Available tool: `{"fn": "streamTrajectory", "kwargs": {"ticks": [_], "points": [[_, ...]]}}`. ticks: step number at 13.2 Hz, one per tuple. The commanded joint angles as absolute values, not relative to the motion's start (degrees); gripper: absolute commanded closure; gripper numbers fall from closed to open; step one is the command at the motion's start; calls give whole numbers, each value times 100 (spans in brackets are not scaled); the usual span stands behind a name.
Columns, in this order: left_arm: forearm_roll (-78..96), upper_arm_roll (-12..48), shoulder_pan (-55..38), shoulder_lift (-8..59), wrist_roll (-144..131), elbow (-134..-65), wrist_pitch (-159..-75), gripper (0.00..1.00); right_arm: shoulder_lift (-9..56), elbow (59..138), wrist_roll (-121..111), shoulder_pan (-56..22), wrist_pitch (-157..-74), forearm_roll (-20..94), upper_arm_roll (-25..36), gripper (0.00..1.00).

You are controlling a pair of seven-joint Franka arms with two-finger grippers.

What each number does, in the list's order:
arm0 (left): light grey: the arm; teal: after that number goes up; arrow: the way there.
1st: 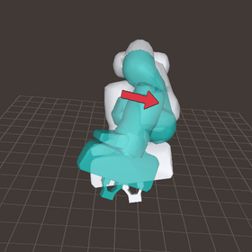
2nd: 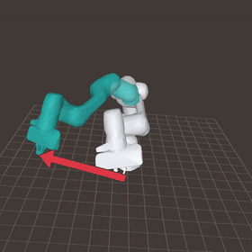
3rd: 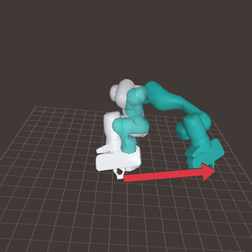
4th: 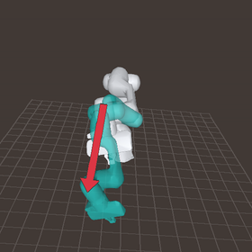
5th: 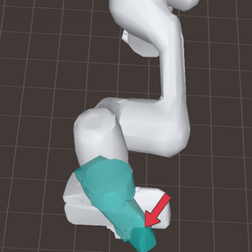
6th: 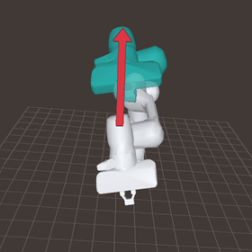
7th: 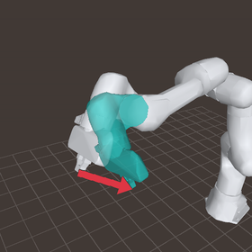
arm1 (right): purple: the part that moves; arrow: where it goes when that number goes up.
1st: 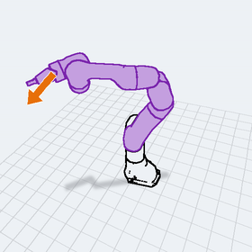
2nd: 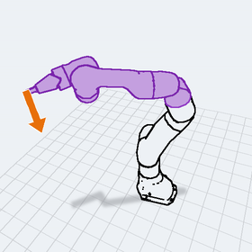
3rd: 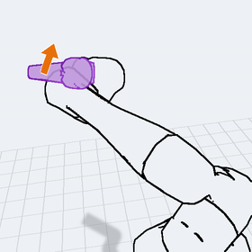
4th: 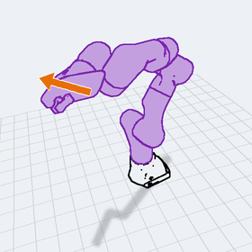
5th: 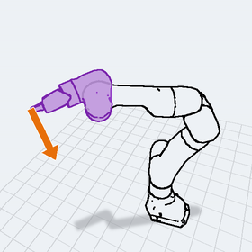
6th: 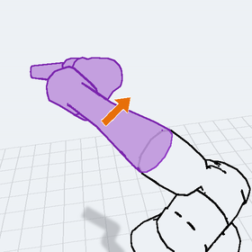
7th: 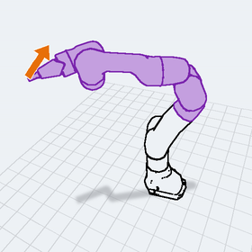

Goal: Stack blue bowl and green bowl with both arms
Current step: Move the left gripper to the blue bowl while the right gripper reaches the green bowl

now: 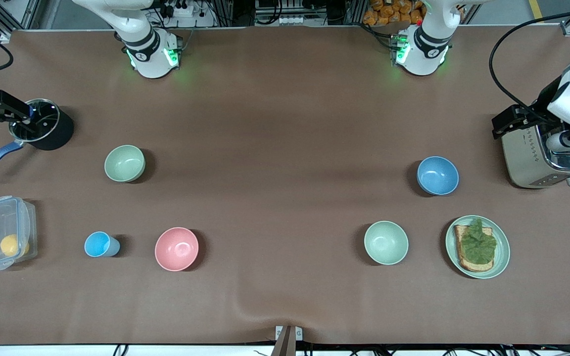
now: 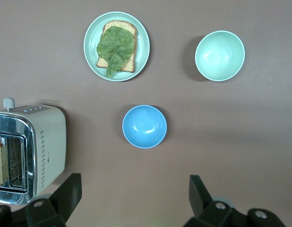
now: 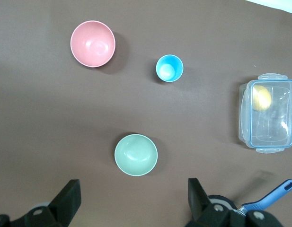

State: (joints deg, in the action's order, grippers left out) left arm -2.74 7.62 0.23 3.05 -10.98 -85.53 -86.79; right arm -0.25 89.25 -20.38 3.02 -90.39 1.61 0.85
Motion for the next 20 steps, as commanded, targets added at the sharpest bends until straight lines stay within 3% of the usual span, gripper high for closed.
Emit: {"fn": "streamTrajectory", "kwargs": {"ticks": [1,8,13,20], "points": [[-158,782,79,176,-1037,-8569,-8666,0,-176,9079,-2013,149,-9132,141,202,0],[115,721,211,606,-624,-8508,-8596,0,-9,9035,-2074,158,-9097,141,193,0],[-420,712,334,931,-580,-8858,-8866,0,44,9044,-2083,167,-9009,158,184,0],[-563,773,852,887,-571,-11168,-11421,0,861,8921,-2083,377,-8965,26,185,0]]}}
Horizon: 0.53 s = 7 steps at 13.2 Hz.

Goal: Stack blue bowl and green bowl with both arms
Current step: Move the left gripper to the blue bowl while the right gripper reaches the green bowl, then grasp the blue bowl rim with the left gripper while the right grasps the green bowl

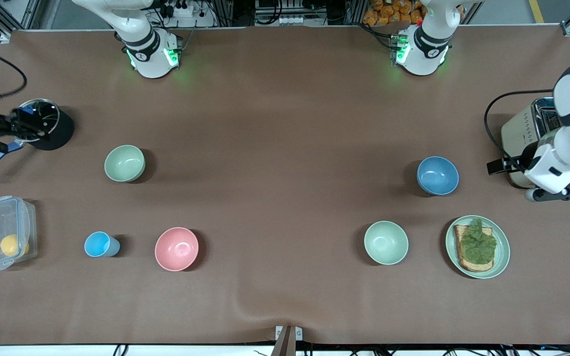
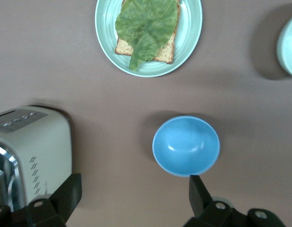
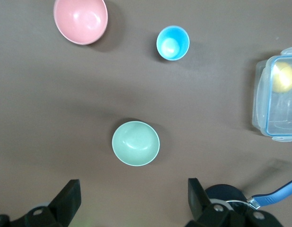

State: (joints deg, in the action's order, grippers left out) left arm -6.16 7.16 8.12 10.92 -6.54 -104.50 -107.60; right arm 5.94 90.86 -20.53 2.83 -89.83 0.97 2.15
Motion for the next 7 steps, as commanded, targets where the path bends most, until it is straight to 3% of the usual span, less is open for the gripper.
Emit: {"fn": "streamTrajectory", "kwargs": {"ticks": [1,4,7], "points": [[-563,773,844,922,-571,-11536,-11922,0,940,8938,-2083,369,-8939,18,193,0],[-563,773,817,1133,-589,-12470,-13381,0,766,9796,-2074,352,-9296,18,193,0],[-589,773,844,1388,-563,-12638,-13447,0,467,10974,-2057,369,-10428,26,193,0]]}}
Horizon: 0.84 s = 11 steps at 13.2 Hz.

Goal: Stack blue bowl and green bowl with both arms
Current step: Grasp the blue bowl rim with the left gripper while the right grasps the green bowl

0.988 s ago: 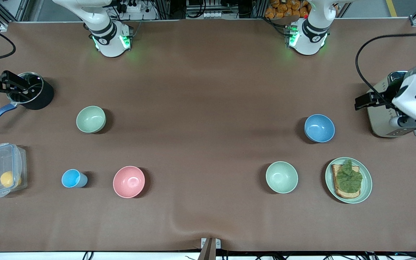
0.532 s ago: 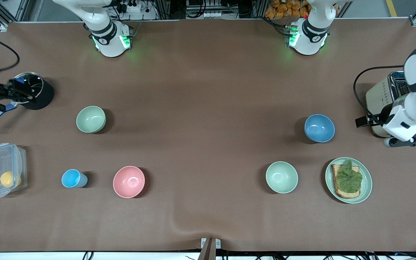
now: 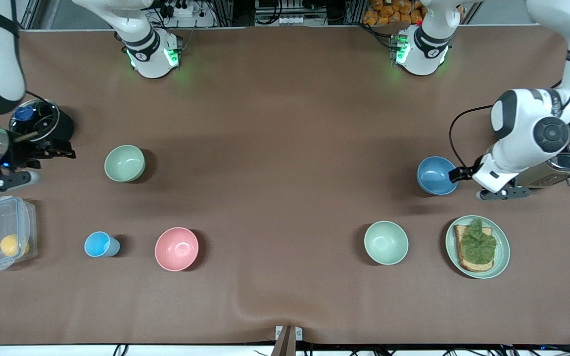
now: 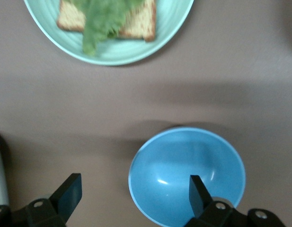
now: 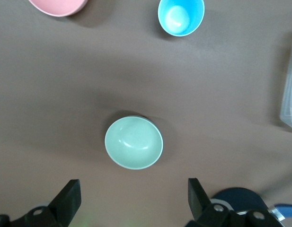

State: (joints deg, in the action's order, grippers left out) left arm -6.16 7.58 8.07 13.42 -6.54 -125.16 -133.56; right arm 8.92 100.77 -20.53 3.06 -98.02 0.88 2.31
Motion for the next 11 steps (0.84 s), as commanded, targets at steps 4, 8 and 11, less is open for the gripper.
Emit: {"fn": "streamTrajectory", "kwargs": {"ticks": [4,8,11], "points": [[-589,773,861,1687,-562,-12639,-13447,0,518,12003,-2118,378,-11808,35,193,0],[-589,765,861,1889,-571,-12586,-13482,11,685,12620,-2803,676,-12698,35,193,0],[-589,765,905,1977,-571,-12507,-13482,19,992,13095,-3022,948,-13603,44,193,2]]}}
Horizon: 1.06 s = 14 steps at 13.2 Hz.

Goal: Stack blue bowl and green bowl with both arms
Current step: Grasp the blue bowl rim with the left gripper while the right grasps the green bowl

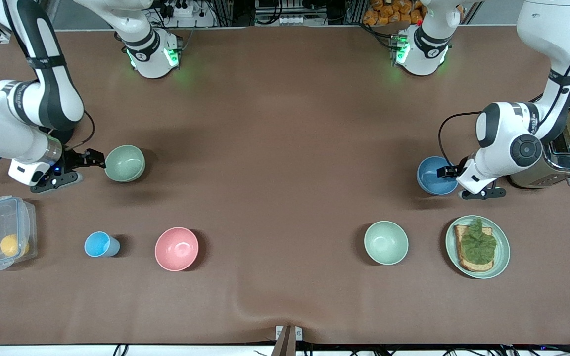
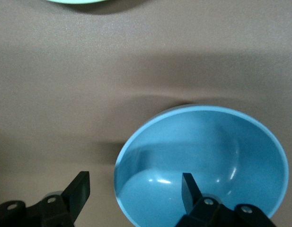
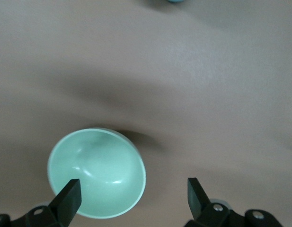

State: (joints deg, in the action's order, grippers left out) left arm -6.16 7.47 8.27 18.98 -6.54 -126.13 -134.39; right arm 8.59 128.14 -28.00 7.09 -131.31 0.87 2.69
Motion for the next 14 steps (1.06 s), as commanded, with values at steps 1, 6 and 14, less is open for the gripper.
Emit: {"fn": "streamTrajectory", "kwargs": {"ticks": [1,6,14], "points": [[-598,773,949,1995,-571,-12498,-13482,22,1176,13122,-3128,1062,-13762,79,185,5],[-589,773,897,2039,-624,-12445,-13474,56,1502,13192,-3129,1125,-13948,569,176,46],[-580,773,923,2030,-563,-12314,-13421,100,1723,13210,-3111,1116,-14010,817,158,100]]}}
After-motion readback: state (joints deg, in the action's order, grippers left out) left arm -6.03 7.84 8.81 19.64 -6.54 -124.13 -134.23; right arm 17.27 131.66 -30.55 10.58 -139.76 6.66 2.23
